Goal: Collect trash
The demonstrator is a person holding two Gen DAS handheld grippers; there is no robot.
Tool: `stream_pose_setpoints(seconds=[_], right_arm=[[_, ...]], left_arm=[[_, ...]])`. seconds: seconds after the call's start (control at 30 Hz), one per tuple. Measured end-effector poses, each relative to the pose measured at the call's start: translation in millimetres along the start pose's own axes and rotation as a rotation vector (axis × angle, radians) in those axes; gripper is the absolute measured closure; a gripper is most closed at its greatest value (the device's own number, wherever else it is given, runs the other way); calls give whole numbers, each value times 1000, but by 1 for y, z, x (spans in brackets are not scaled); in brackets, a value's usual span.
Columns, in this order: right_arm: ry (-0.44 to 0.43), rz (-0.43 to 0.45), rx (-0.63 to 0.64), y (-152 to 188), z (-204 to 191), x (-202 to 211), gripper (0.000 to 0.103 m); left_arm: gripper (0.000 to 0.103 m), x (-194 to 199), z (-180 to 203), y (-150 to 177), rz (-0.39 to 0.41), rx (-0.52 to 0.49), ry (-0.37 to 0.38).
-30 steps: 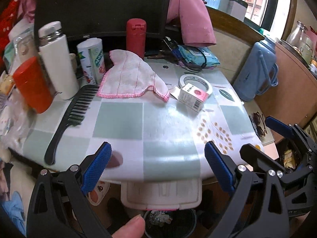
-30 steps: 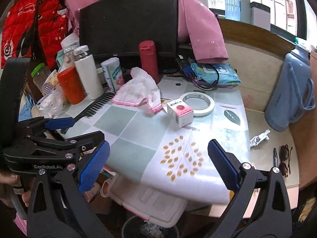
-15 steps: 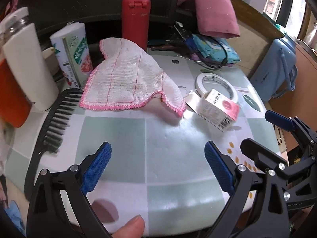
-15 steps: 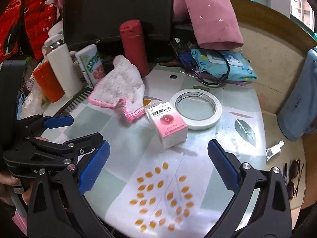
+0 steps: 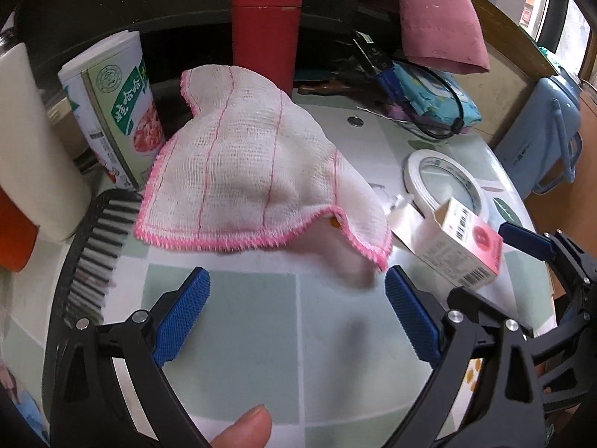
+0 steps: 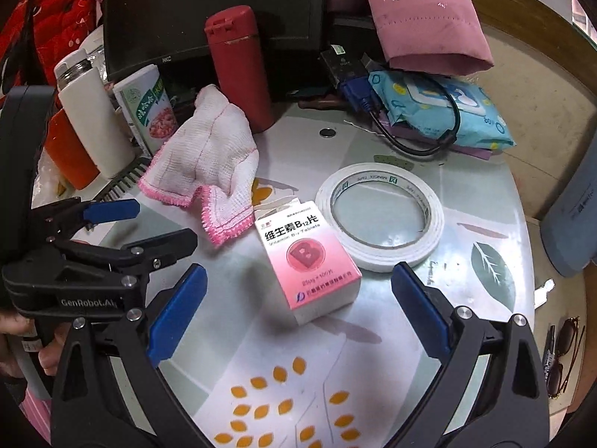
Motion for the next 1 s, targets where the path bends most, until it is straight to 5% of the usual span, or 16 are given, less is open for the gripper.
stream_pose_setpoints(seconds=[0.13, 0.2, 0.5, 0.67, 1.0], right_arm=[[-12, -14, 4, -5, -2, -6, 15], [-13, -40, 5, -6, -3, -12, 34], [-18, -43, -9, -3, 0, -17, 58], [-30, -33, -16, -1, 1, -15, 60], [-43, -3, -30, 3, 1, -11, 61]], left_arm=[[11, -7, -6, -10, -2, 8, -16], [11, -11, -8, -15, -7, 12, -21], [9, -25, -10, -32, -5, 7, -31], [11, -27, -8, -31, 11, -5, -66], [85, -15, -17, -25, 53, 29, -48]])
Point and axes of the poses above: each gripper's, at about its wrist camera, not at the fingertips, and x roughly against the way its jaws point, z to its right, y to its underside, the point moved 3 cm from there along -x, roughly the way its jaws point, and after that the axes turned 15 degrees about -z, right-handed, at the moved point
